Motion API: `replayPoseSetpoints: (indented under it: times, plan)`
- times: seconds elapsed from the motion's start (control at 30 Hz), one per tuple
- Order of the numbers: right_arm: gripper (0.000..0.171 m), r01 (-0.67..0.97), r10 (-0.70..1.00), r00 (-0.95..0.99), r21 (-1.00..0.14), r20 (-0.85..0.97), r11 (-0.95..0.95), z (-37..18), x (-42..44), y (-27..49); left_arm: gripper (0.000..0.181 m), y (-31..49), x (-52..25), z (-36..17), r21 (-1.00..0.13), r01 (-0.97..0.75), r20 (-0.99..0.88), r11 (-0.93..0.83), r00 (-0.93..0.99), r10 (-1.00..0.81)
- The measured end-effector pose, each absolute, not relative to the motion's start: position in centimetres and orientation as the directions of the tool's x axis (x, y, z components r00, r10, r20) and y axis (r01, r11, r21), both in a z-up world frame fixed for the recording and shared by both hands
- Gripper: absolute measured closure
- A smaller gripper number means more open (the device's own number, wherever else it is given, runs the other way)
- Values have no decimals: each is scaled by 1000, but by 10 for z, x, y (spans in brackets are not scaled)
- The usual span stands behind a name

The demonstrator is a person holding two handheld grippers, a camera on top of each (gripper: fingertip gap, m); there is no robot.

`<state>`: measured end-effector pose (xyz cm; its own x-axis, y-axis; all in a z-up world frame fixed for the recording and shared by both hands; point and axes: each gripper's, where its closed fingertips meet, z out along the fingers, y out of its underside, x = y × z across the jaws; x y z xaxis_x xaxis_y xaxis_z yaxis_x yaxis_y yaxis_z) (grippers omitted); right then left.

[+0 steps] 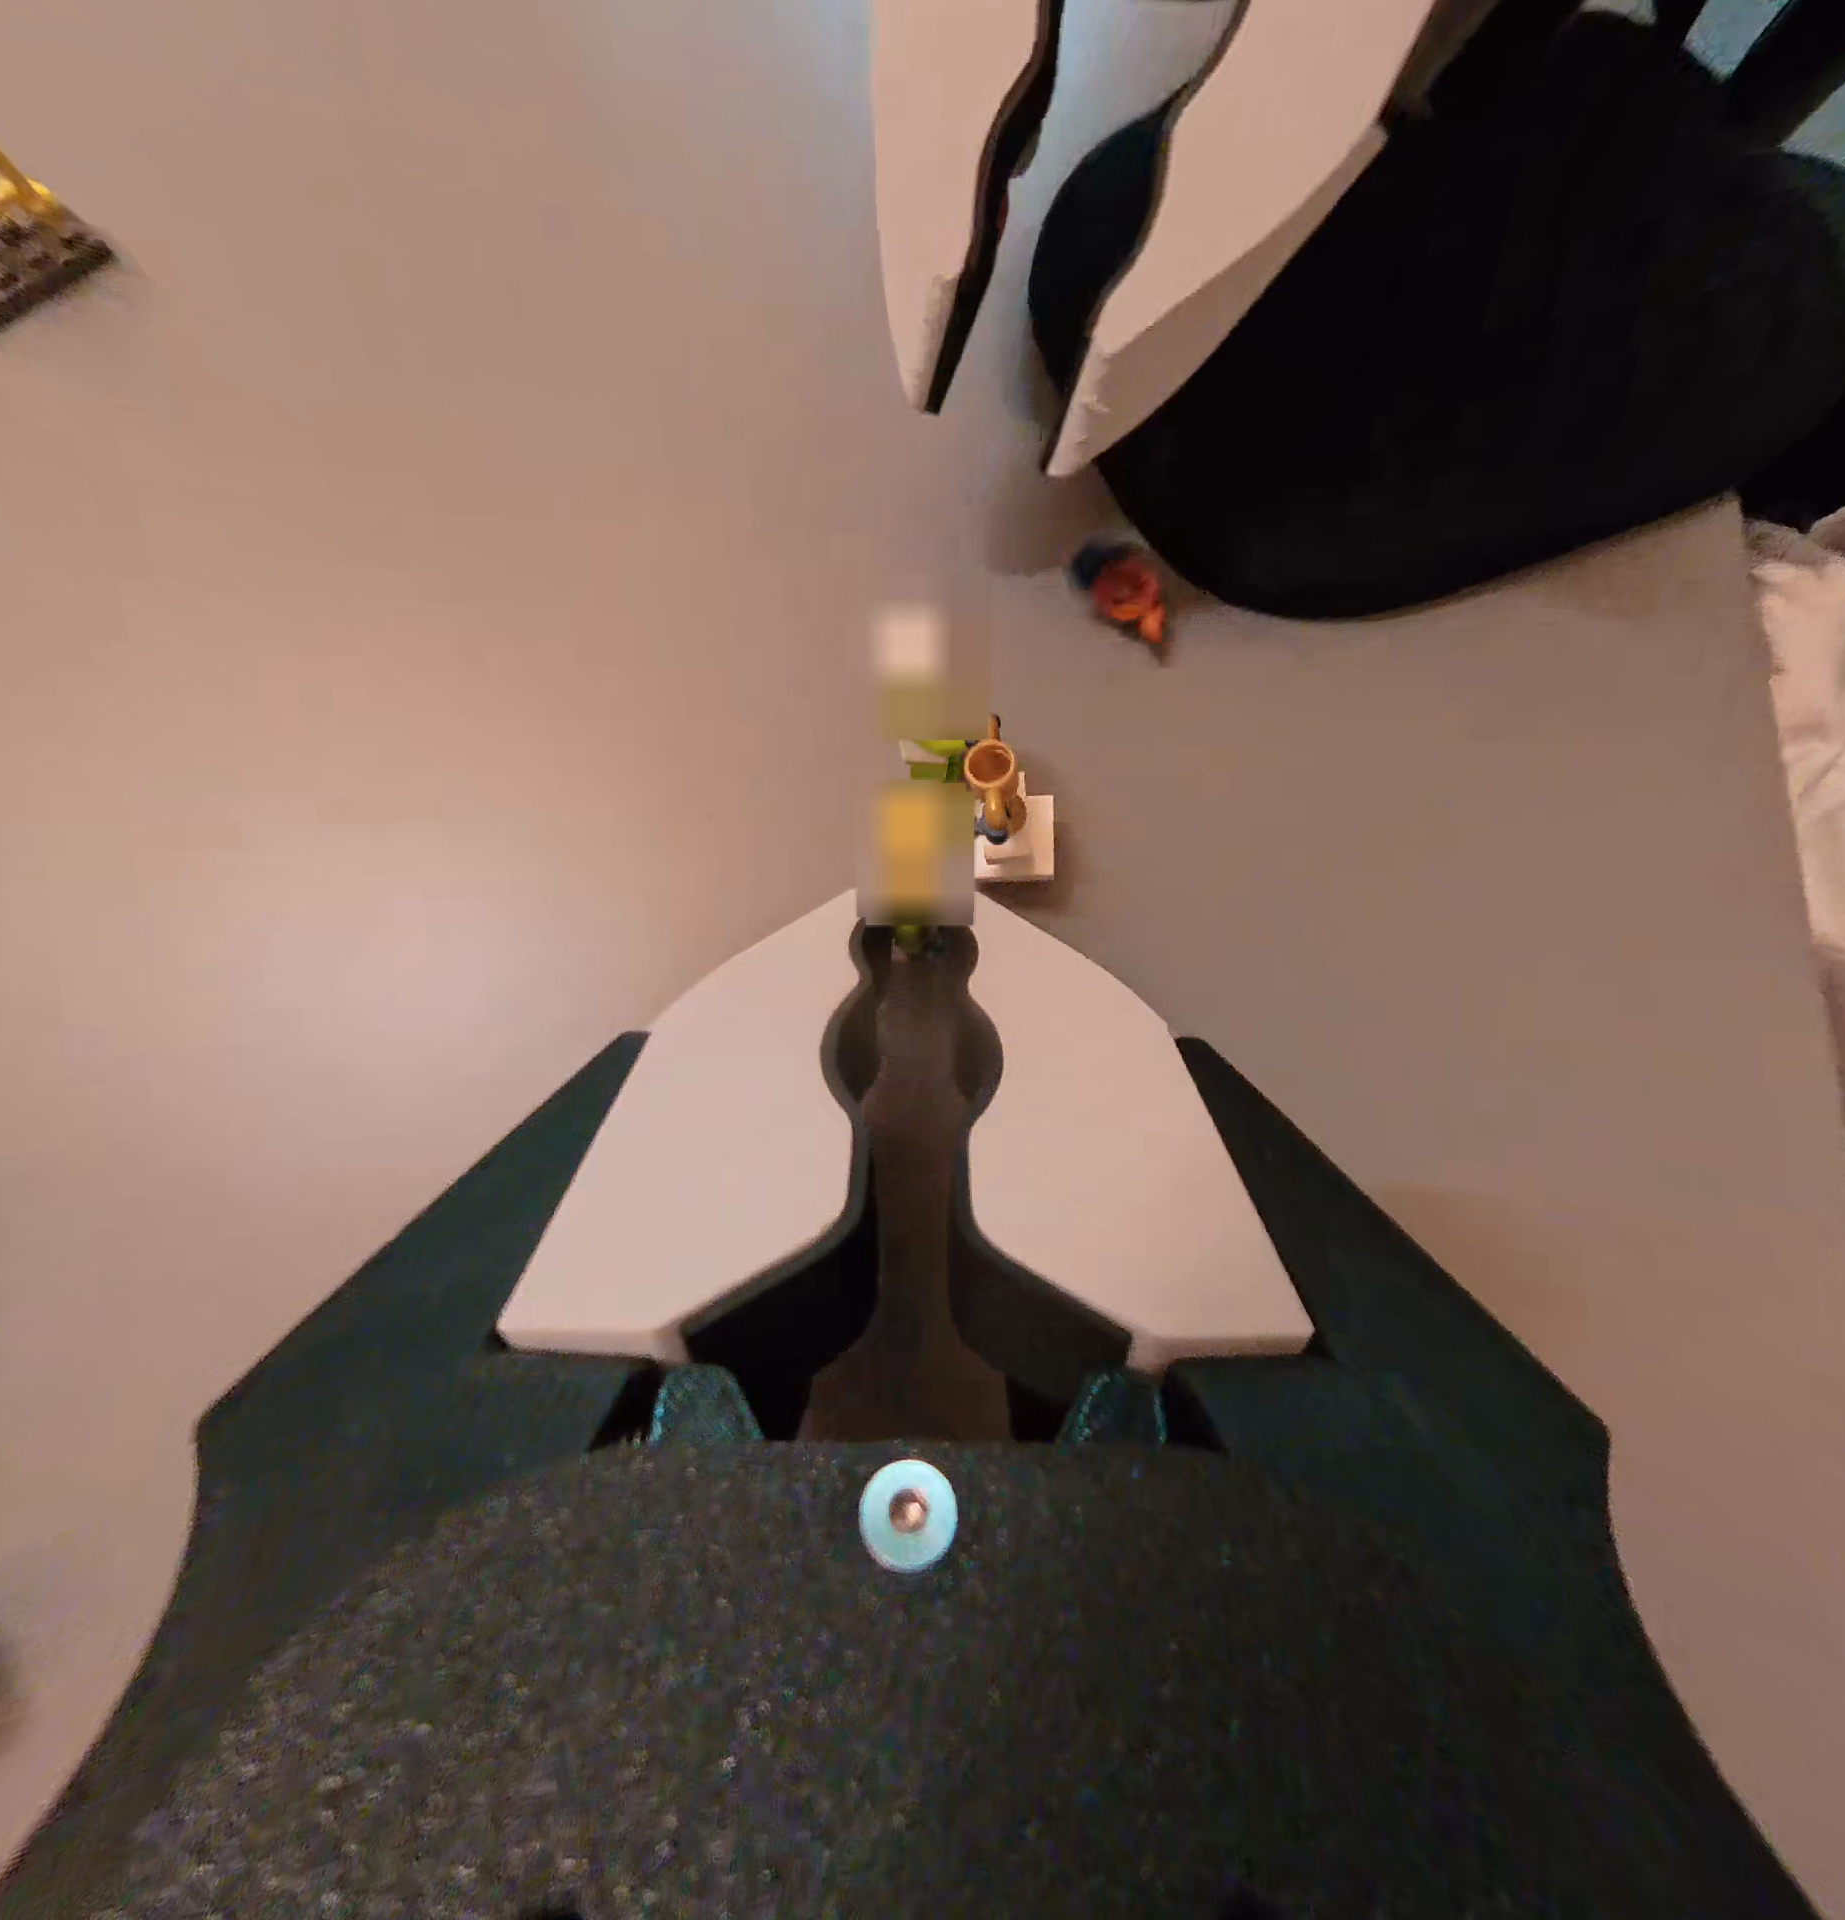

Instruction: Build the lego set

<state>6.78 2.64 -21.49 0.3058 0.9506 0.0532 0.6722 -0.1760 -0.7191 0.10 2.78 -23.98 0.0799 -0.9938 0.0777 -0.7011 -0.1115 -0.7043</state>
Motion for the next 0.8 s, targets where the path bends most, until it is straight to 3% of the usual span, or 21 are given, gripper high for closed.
replayPoseSetpoints:
  times: [0.47,0.8]
  plan:
    - [153,697,980,192,-711,60,-93,-230,28,35,163,24,3,-240,-716,-697,16,-43,44,-999]
    - [151,768,992,129,-635,16,-89,-214,63,9,159,29,-7,-226,-723,-690,7,-34,41,-999]
